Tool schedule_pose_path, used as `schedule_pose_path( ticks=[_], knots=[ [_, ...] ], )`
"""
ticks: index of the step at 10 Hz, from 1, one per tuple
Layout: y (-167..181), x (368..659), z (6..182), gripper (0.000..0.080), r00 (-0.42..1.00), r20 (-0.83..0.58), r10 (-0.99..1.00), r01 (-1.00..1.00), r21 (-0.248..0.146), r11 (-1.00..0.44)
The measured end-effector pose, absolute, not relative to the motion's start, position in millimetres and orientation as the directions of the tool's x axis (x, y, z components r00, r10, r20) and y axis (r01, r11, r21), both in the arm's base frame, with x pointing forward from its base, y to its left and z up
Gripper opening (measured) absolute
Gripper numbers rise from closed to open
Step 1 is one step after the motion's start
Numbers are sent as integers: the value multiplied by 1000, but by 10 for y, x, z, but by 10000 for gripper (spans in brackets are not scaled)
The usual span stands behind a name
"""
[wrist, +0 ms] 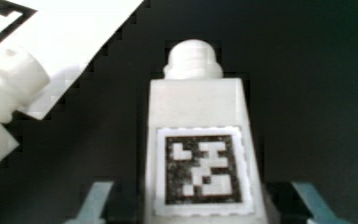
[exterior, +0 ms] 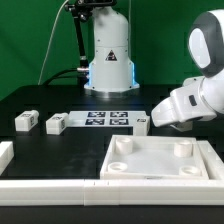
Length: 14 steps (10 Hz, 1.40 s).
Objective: Assemble one leg
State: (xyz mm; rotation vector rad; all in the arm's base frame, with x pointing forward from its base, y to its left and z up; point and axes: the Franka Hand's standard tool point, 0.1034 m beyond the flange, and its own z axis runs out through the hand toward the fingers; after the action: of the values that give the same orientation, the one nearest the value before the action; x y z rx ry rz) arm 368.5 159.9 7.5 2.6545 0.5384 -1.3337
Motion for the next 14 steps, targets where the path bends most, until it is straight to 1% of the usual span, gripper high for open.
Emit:
schedule_pose_path(
  ticks=[1,4,5,7,8,10,11,12,13,14],
  knots=[
    [1599,3688,93,290,547,-797,258,366,-49,-929],
    [1533,3774,568,290,529,-816,233,353,-38,-935],
    [1525,3848,678,290,551,-801,234,350,-33,-936],
    [1533,3858,648,290,561,-793,237,349,-33,-936],
    [1562,3946,621,290,629,-734,257,346,-32,-938],
    [1550,4000,648,290,750,-589,299,351,-28,-936],
    [1488,4054,750,290,759,-562,329,371,-41,-928],
    [1469,4219,861,290,800,-494,341,371,-40,-928],
    [1441,4324,971,290,835,-425,351,372,-35,-928],
    [1431,4361,1034,290,853,-384,352,370,-29,-928]
  ],
)
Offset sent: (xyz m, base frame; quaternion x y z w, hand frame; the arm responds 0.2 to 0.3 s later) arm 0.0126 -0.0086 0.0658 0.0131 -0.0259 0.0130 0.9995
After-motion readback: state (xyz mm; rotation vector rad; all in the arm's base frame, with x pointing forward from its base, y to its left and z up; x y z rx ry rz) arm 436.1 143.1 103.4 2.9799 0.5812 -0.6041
